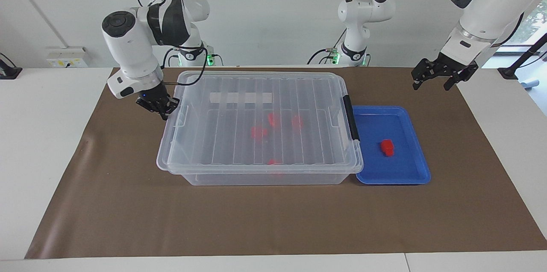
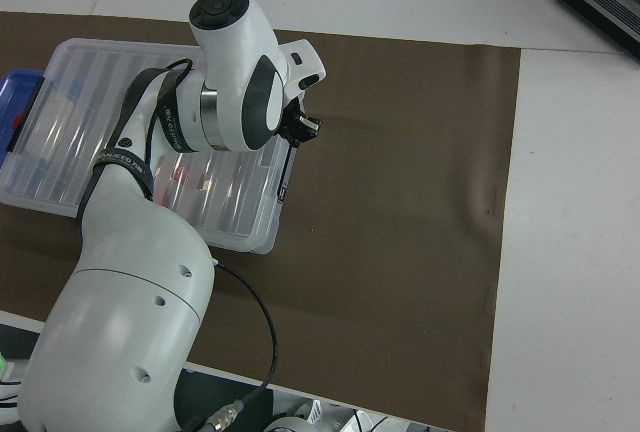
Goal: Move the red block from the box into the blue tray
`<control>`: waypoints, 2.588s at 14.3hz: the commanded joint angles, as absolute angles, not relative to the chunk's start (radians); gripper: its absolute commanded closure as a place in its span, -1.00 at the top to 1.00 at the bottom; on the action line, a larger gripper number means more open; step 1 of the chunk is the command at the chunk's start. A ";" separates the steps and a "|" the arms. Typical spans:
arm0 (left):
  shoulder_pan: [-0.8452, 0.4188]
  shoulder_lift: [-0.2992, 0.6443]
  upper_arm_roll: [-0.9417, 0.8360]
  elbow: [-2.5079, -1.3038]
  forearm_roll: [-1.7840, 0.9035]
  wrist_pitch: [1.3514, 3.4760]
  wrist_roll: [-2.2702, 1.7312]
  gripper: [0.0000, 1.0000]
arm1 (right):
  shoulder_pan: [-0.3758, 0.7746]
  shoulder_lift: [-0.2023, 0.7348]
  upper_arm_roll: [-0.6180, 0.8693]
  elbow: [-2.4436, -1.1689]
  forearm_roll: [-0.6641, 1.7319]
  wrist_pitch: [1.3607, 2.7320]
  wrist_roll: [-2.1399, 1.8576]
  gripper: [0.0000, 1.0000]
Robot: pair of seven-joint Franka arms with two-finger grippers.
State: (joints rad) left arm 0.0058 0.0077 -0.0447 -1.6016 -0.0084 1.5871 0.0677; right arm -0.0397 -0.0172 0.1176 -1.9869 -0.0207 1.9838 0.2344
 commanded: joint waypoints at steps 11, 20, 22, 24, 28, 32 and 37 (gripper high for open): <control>-0.015 -0.002 -0.012 -1.606 -0.020 1.578 0.100 1.00 | -0.054 -0.031 0.120 -1.838 -0.005 1.783 0.235 -1.00; -0.023 -0.002 -0.021 -1.608 -0.023 1.595 0.100 1.00 | -0.147 -0.034 0.114 -1.560 -0.003 1.445 0.058 1.00; -0.023 -0.002 -0.021 -1.608 -0.023 1.594 0.098 1.00 | -0.173 -0.081 0.114 -1.681 -0.003 1.562 0.031 1.00; -0.023 -0.002 -0.023 -1.608 -0.023 1.589 0.095 1.00 | -0.169 -0.095 0.114 -1.727 -0.002 1.591 0.018 1.00; -0.023 -0.002 -0.025 -1.608 -0.023 1.589 0.095 1.00 | -0.166 -0.066 0.117 -1.634 -0.003 1.500 -0.001 1.00; -0.023 -0.002 -0.025 -1.608 -0.021 1.585 0.094 1.00 | -0.163 -0.064 0.120 -1.635 -0.002 1.516 -0.020 1.00; -0.021 -0.003 -0.023 -1.608 -0.021 1.580 0.094 1.00 | -0.164 -0.063 0.120 -1.632 0.028 1.517 -0.017 1.00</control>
